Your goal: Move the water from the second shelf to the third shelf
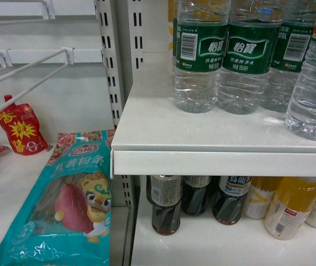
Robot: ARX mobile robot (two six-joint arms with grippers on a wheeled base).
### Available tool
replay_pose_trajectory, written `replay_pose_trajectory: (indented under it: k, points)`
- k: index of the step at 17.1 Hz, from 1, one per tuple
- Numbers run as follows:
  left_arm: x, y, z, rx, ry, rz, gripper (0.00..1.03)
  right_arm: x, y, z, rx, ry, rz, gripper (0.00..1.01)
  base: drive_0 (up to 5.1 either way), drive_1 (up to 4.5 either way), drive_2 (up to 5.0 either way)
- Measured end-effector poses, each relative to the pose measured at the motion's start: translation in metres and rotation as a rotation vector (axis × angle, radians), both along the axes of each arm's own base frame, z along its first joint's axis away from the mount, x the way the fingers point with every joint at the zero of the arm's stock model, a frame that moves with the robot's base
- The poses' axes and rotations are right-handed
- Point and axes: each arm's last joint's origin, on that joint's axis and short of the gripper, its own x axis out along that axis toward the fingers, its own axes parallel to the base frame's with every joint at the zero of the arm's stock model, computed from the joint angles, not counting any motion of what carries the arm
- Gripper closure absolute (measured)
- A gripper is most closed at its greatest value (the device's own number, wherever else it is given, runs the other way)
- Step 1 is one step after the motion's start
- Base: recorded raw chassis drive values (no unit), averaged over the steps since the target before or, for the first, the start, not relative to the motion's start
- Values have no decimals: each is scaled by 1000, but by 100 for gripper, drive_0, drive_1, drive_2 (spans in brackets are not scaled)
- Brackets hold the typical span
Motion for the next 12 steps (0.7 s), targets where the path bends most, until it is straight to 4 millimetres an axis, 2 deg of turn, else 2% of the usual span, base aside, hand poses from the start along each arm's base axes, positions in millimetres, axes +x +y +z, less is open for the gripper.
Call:
replay_pose_trajectory:
  k: [5,8,12]
  points:
    - [0,0,0,0,0,0,5,0,0,0,0,0,0,36,0,0,0]
    - [0,0,0,0,0,0,5,0,0,0,0,0,0,2,0,0,0]
    - [0,0,0,0,0,0,5,0,0,0,0,0,0,3,0,0,0]
